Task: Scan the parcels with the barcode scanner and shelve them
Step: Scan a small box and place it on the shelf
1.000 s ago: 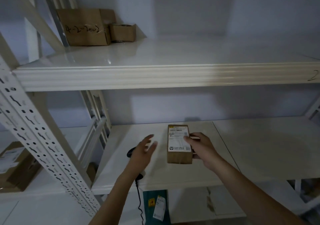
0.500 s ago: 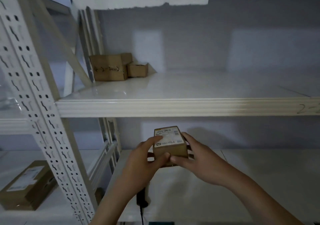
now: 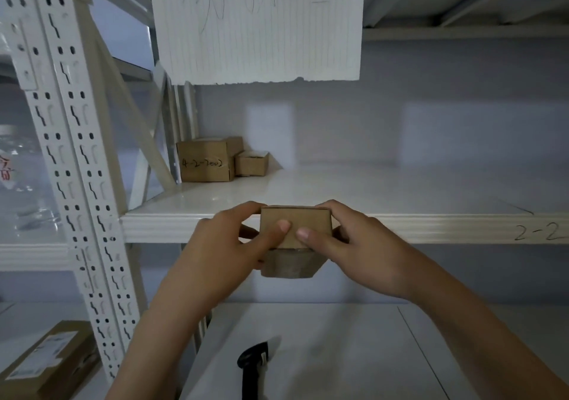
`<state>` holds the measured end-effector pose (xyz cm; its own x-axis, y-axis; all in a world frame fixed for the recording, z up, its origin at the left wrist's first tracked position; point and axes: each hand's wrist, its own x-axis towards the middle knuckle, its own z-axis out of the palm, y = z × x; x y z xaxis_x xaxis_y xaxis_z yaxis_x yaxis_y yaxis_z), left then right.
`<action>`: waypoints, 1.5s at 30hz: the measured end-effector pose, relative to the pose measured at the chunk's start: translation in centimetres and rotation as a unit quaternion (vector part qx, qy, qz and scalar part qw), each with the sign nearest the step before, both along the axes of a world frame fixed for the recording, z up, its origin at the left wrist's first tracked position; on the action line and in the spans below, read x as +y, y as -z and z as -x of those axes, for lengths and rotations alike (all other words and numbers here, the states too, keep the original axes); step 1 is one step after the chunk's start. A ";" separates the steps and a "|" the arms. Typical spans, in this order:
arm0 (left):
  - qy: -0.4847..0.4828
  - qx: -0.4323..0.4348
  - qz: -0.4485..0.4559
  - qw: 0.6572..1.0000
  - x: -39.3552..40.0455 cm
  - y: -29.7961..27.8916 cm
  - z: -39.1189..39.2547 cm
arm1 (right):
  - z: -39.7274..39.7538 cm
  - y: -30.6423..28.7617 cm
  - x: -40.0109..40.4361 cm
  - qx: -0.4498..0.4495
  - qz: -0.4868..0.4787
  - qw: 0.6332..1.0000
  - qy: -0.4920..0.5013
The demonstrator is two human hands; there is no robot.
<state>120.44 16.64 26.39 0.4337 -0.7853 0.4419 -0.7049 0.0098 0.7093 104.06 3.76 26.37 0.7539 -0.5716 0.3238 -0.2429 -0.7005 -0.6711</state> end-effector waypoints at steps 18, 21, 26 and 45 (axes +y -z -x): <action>-0.009 -0.070 0.147 0.987 -6.9 -2.5 -3.5 | -4.7 -2.7 -4.2 -0.165 0.059 0.981 0.077; -0.005 -0.095 0.107 0.990 -10.6 -0.5 -5.6 | -6.9 -1.2 -7.3 -0.110 0.070 0.986 0.099; -0.038 -0.216 0.045 0.975 -14.5 -0.4 -8.4 | -9.6 -1.4 -11.0 -0.001 0.142 0.976 0.165; -0.147 -0.399 -0.304 0.853 -24.5 -5.0 -15.1 | -21.5 -6.5 -20.7 0.318 0.183 0.915 0.168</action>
<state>135.51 -7.84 31.39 0.4026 -0.8837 0.2386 -0.8744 -0.4484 -0.1855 125.54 -16.91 32.84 0.6581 -0.7466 0.0979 -0.7455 -0.6643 -0.0546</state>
